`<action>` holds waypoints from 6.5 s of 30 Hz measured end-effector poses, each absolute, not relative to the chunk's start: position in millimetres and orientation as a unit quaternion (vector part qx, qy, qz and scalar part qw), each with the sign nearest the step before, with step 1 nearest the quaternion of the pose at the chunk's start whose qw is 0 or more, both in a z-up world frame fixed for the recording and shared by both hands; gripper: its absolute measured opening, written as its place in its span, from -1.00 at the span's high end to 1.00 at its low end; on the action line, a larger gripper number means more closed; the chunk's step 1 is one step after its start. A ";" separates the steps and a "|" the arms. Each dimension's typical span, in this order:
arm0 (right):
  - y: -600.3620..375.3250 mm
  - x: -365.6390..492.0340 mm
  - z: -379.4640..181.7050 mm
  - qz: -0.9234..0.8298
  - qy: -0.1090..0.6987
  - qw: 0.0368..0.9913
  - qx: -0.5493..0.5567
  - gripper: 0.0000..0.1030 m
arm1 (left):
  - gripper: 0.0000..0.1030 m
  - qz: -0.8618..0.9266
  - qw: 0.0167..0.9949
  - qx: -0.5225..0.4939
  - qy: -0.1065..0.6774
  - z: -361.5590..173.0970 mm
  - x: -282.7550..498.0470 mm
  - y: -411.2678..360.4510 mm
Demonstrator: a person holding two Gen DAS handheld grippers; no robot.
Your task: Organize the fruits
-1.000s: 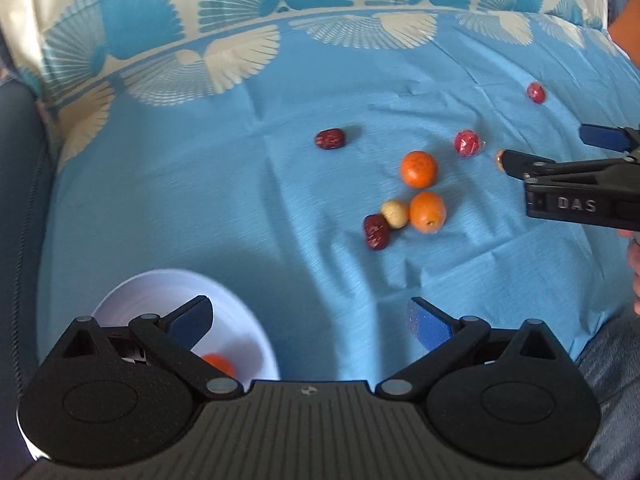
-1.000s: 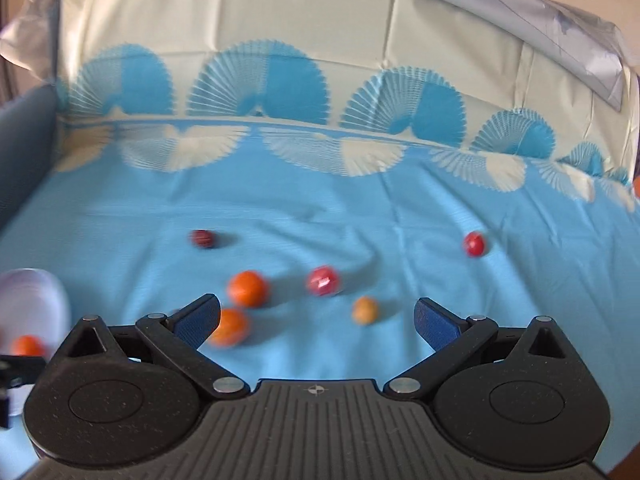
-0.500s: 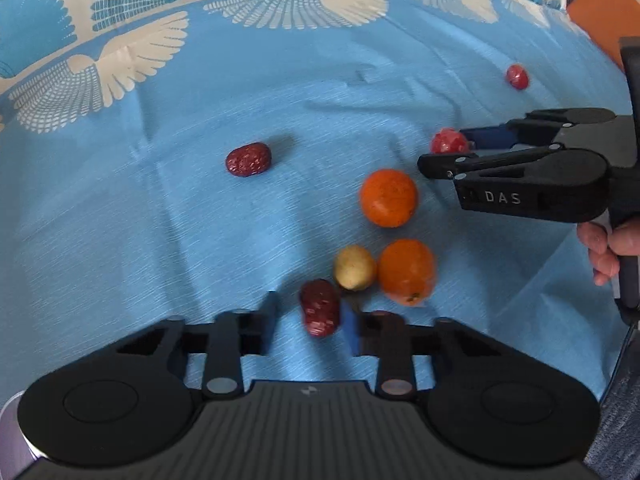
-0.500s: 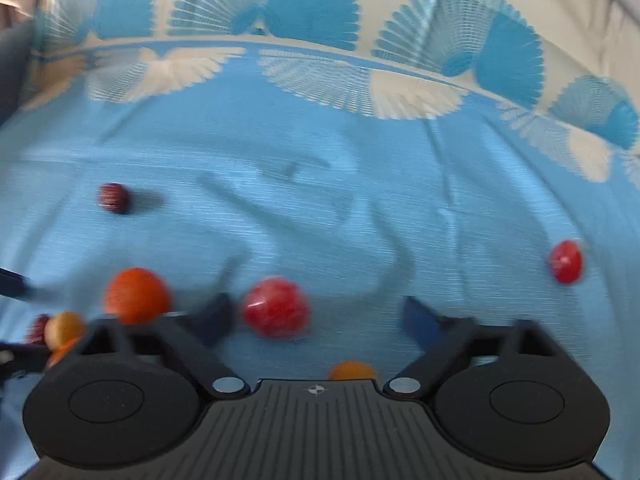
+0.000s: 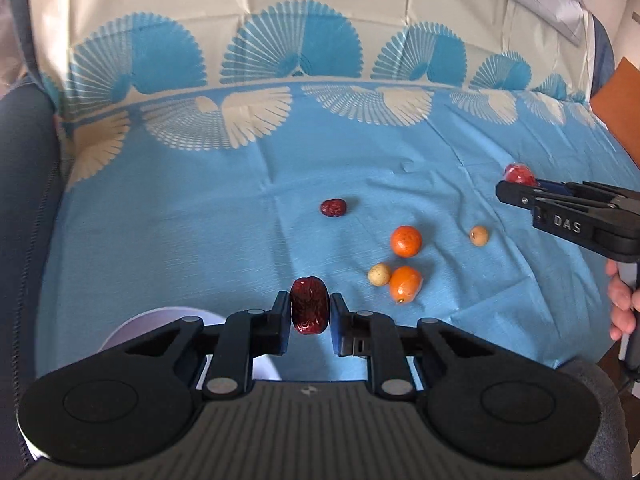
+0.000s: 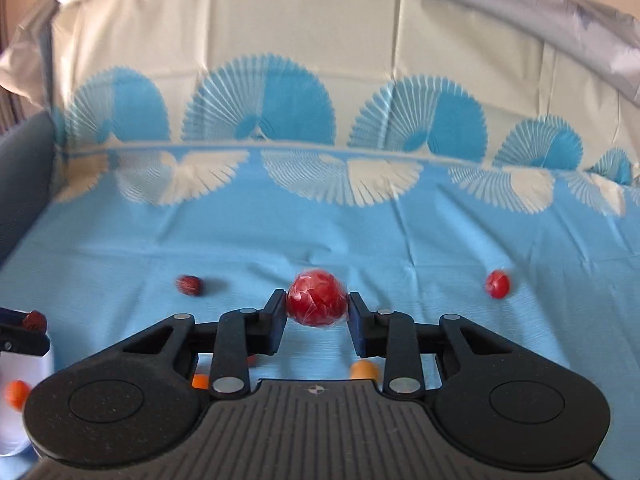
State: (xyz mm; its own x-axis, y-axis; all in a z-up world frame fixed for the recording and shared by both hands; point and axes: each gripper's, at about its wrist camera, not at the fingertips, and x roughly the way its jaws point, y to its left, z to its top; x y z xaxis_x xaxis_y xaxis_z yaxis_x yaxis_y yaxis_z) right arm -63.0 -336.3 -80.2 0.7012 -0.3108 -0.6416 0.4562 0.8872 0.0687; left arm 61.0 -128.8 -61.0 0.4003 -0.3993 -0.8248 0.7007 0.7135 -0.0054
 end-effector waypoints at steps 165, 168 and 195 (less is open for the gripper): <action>-292.8 -178.4 -74.8 -0.317 0.323 0.881 0.139 -0.98 | -0.99 -0.277 0.806 0.099 0.513 -70.5 3.6 -135.2; -353.6 -160.4 -90.8 -0.354 0.307 0.872 0.140 -0.98 | -0.99 -0.266 0.805 0.099 0.521 -100.1 22.3 -181.7; -540.4 -61.6 -213.8 -0.401 0.351 0.830 0.163 0.44 | 0.29 -0.274 0.784 0.128 0.541 -170.2 58.6 -249.0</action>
State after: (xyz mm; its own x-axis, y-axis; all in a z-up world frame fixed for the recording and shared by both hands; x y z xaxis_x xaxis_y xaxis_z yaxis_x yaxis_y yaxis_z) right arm -61.6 -540.4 -213.8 0.4319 -0.5505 -0.7145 0.7801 0.6255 -0.0104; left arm 58.6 -249.0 -170.2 0.2634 -0.2921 -0.9194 0.5686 0.8169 -0.0967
